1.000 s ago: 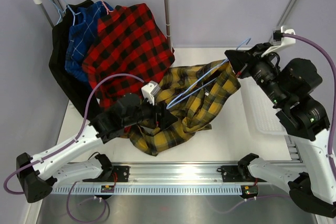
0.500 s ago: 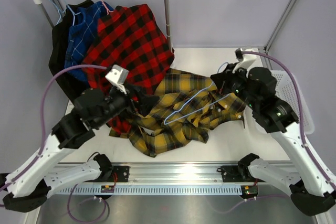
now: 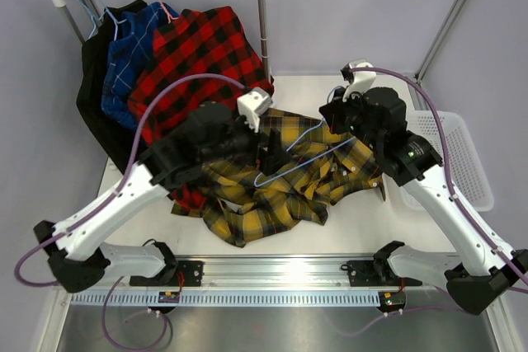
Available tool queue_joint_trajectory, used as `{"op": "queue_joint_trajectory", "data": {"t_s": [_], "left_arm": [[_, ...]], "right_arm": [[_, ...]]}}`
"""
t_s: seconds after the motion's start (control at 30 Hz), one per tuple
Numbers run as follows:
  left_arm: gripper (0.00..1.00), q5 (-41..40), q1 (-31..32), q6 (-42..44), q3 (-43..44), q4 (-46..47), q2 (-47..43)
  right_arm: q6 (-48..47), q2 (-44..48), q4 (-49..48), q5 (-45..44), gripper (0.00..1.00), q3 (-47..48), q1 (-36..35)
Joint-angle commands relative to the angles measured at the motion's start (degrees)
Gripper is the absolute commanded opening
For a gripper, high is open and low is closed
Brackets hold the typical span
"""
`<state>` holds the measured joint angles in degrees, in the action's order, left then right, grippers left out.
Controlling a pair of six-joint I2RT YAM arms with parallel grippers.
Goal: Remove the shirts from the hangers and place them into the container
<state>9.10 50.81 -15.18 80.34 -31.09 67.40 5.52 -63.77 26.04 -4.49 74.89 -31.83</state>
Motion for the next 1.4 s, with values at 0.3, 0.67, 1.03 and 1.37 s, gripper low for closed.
{"op": "queue_joint_trajectory", "data": {"t_s": [0.3, 0.67, 1.03, 1.37], "left_arm": [[0.49, 1.18, 1.84, 1.91, 2.02, -0.64, 5.90], [0.00, -6.97, 1.84, 4.72, -0.52, -0.64, 1.79], [0.00, -15.33, 1.84, 1.65, -7.73, -0.72, -5.60], [0.00, -36.23, 1.32, -2.66, -10.29, -9.51, -15.97]], "right_arm": [[-4.11, -1.27, -4.86, -2.54, 0.00, 6.67, -1.39], [-1.66, -1.10, -2.85, 1.49, 0.17, 7.81, -1.56], [2.92, 7.33, 6.03, 9.67, 0.99, 8.26, -1.65], [5.91, 17.36, 11.83, 8.37, 0.99, 1.32, -1.65]]}}
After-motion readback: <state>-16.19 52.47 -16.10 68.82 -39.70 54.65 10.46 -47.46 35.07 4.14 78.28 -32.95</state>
